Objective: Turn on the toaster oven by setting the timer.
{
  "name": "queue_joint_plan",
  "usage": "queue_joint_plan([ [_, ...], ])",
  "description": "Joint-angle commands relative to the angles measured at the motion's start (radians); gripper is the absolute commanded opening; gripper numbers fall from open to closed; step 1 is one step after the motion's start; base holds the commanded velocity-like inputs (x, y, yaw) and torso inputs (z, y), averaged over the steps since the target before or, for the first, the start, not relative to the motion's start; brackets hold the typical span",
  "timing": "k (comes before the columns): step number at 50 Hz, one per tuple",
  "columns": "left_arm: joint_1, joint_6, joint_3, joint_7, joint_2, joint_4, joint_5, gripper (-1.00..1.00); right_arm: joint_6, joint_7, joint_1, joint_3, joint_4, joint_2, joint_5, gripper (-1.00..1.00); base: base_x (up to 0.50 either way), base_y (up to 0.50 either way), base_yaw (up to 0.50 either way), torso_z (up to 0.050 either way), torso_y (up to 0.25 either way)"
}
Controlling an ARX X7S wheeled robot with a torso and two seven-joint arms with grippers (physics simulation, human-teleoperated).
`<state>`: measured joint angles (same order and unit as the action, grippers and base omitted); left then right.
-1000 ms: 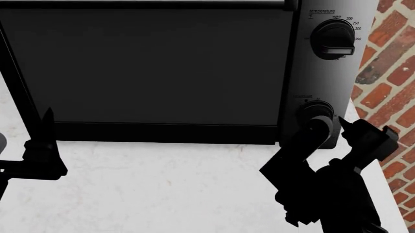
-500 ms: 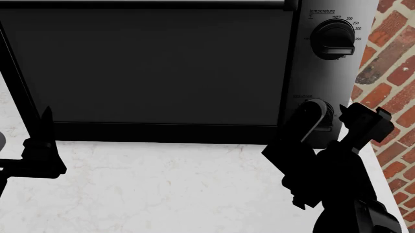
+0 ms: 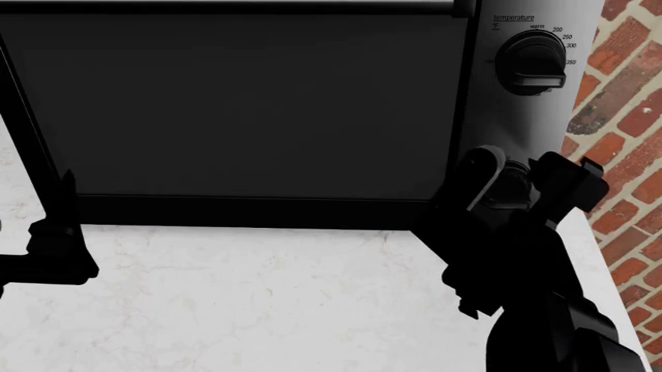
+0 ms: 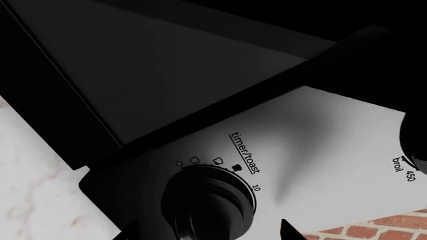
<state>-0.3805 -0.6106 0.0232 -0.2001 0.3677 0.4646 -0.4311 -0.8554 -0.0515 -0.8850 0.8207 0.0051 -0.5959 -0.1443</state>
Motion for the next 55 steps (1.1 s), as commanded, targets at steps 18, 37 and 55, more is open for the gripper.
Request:
queue_joint_plan([
  [18, 0.011, 0.003, -0.007, -0.011, 0.01, 0.009, -0.01, 1.0, 0.022, 0.0, -0.011, 0.005, 0.047, 0.015, 0.002, -1.0, 0.0, 0.0, 0.0, 0.0, 0.0],
  [37, 0.011, 0.005, -0.001, -0.014, 0.014, 0.009, -0.014, 1.0, 0.008, 0.025, 0.006, -0.094, -0.007, 0.037, 0.063, -1.0, 0.0, 0.0, 0.0, 0.0, 0.001],
  [55, 0.009, 0.011, -0.006, -0.015, 0.022, 0.005, -0.019, 1.0, 0.019, 0.04, 0.029, -0.247, -0.025, 0.084, 0.177, -1.0, -0.01, 0.0, 0.0, 0.0, 0.005],
])
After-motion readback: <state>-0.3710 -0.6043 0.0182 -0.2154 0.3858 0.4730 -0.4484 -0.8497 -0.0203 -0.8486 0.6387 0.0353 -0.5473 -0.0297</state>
